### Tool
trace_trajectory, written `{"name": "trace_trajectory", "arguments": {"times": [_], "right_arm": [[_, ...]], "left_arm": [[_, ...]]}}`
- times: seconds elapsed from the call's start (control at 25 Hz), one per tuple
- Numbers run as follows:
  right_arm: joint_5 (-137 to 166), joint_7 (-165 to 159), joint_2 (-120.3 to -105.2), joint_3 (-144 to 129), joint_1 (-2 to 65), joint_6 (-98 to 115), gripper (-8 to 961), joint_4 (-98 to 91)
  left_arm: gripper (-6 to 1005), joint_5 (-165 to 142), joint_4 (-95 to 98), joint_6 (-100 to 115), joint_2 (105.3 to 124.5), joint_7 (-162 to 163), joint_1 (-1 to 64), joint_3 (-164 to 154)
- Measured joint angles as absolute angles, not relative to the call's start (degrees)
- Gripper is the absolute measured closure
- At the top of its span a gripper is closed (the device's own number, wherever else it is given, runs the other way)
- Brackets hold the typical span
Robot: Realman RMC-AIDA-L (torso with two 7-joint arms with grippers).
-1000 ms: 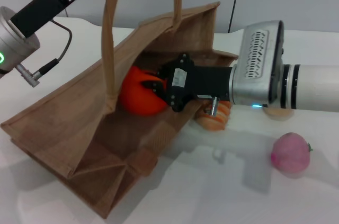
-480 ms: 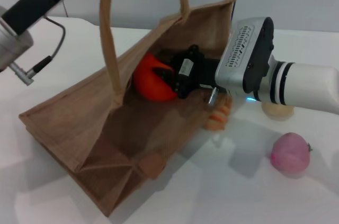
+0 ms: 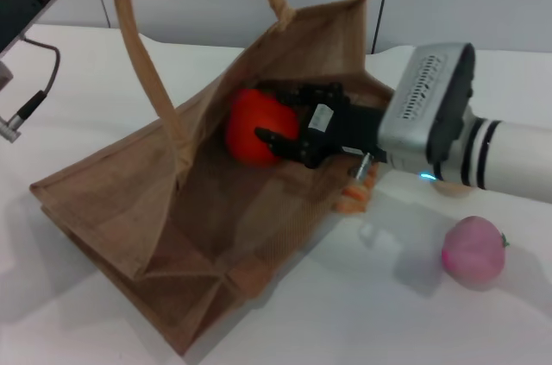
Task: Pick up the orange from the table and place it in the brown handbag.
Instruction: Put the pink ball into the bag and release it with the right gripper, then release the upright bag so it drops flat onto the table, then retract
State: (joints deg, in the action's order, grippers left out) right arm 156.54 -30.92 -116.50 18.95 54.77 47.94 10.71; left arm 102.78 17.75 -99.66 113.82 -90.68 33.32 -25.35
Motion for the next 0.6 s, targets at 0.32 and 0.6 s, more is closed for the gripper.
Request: {"name": "trace_trajectory", "arguments": {"times": [0.32,0.6], "right_arm": [[156.54,-30.81,-116.24,26.23,47.12,62.94,367,4.30],[156.53,-30.89,-116.09,38.25,40.78,74.33,198,-3.66]], "left_arm": [[889,102.70,17.75,-92.40,113.73,-91.59,32.49,-25.31],[866,102.41,17.71,-89.29,113.82,-95.14,32.30,-25.31]]}}
